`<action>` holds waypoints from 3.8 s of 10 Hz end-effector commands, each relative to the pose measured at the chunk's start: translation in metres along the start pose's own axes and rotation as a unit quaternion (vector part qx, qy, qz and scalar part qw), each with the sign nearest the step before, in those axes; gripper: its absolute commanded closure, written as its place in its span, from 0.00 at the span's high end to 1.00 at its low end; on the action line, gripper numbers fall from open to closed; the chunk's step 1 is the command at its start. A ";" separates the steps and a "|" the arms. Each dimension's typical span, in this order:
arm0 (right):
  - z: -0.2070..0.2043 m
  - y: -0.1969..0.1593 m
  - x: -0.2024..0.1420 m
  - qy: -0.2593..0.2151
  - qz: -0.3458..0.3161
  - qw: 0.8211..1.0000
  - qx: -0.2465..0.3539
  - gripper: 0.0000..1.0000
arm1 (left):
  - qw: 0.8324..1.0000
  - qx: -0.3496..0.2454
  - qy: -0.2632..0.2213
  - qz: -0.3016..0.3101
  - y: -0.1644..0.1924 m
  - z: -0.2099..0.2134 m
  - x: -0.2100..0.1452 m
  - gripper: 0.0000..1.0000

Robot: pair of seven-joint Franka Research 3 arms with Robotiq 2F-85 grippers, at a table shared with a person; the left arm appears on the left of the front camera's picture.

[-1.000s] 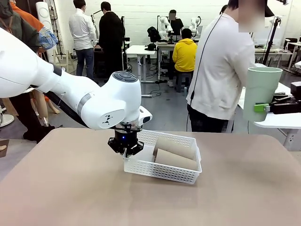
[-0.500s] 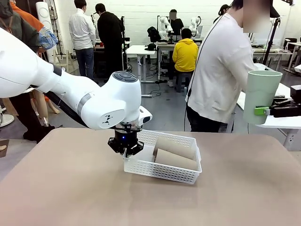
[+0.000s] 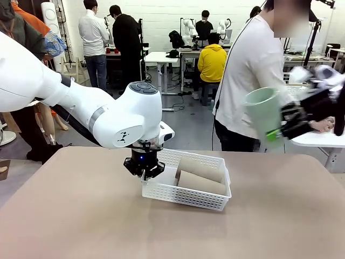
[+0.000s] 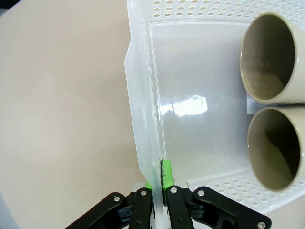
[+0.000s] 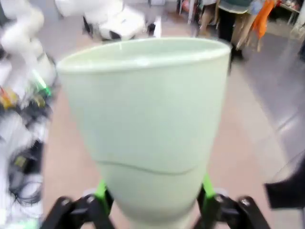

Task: Clean and organize the cups into the basket.
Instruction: Pick up the Reusable plastic cup from the right side of the table and stack it inside the Organizing basket in the center of the table.

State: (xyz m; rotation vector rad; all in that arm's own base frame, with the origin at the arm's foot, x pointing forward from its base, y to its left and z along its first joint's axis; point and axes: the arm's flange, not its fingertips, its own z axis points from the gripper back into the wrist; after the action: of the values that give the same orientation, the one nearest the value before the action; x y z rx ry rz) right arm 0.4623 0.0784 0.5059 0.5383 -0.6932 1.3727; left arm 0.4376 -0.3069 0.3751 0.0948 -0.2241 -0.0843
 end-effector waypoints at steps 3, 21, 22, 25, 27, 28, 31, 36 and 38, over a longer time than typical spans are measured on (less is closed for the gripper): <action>-0.136 -0.027 0.042 0.247 0.009 0.964 0.096 0.81 | 1.000 0.001 -0.001 0.000 -0.001 0.000 0.001 0.00; -0.211 -0.042 0.058 0.234 0.044 0.955 0.178 0.81 | 1.000 0.001 -0.001 0.000 -0.001 0.000 0.001 0.00; -0.210 -0.041 0.059 0.223 0.049 0.957 0.177 0.99 | 1.000 0.001 -0.001 0.000 -0.001 0.000 0.001 0.00; -0.208 -0.038 0.061 0.228 0.048 0.957 0.176 1.00 | 1.000 0.001 -0.001 0.000 -0.001 0.000 0.001 0.00; -0.200 -0.038 0.062 0.221 0.047 0.959 0.169 1.00 | 1.000 0.001 -0.001 0.000 -0.001 0.000 0.001 0.00; -0.190 -0.038 0.063 0.209 0.047 0.963 0.161 1.00 | 1.000 0.001 -0.001 0.000 -0.001 0.000 0.001 0.00; -0.119 -0.030 0.063 0.114 0.063 0.983 0.131 1.00 | 1.000 0.001 -0.001 0.000 -0.001 0.000 0.001 0.00; 0.041 0.010 -0.022 -0.151 0.087 0.980 0.095 1.00 | 1.000 0.001 -0.001 0.000 -0.001 0.000 0.001 0.00; 0.080 0.018 -0.081 -0.236 0.077 0.965 0.084 1.00 | 1.000 0.001 -0.001 0.000 -0.001 0.000 0.001 0.00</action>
State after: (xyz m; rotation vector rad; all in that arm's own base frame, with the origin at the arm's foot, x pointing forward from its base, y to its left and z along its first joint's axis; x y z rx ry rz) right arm 0.4274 -0.0165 0.5203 0.9024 -0.9812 1.5039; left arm 0.4381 -0.3065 0.3751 0.0948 -0.2241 -0.0832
